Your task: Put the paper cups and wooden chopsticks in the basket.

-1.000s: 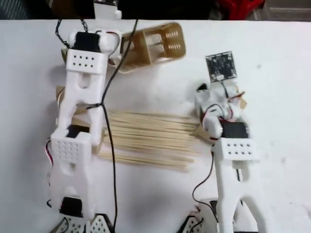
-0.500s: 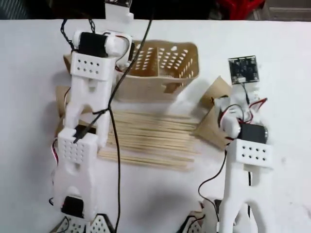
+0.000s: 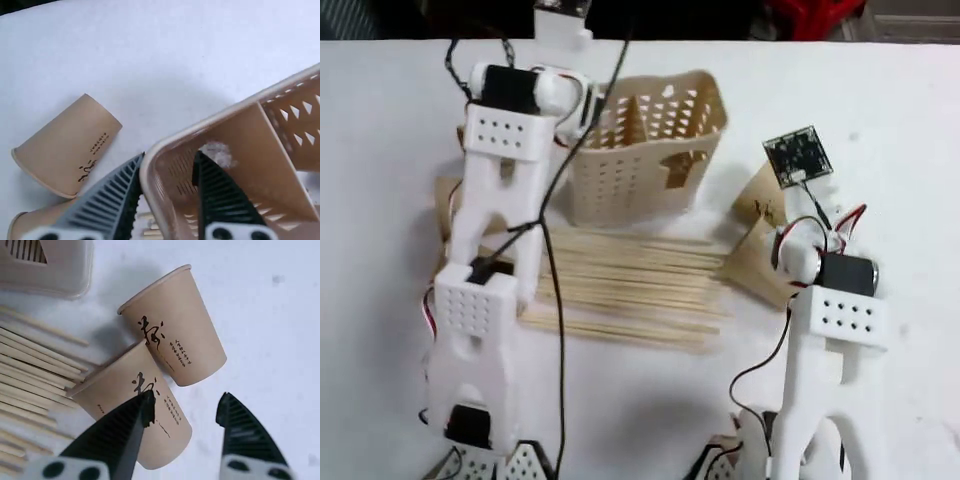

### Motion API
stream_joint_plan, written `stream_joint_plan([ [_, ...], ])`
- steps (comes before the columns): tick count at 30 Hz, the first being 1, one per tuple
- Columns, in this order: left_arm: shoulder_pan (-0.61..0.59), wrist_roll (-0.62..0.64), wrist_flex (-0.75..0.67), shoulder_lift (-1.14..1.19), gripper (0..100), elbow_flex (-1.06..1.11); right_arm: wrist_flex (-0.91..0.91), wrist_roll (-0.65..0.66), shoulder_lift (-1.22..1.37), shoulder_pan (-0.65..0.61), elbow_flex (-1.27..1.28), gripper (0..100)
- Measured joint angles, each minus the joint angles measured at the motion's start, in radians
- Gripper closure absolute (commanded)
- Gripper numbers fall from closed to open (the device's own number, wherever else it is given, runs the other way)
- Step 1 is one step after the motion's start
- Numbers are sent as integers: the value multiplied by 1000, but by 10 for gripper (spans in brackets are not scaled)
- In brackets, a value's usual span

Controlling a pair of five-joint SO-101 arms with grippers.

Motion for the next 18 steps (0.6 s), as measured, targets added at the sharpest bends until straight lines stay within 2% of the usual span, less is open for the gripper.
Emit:
stream_joint_plan([
  [10, -81, -61, -71, 0, 828, -20, 55, 6, -2, -15, 0, 789],
  [18, -152, -97, 81, -86, 831, -227, 101, 6, -2, -20, 0, 789],
])
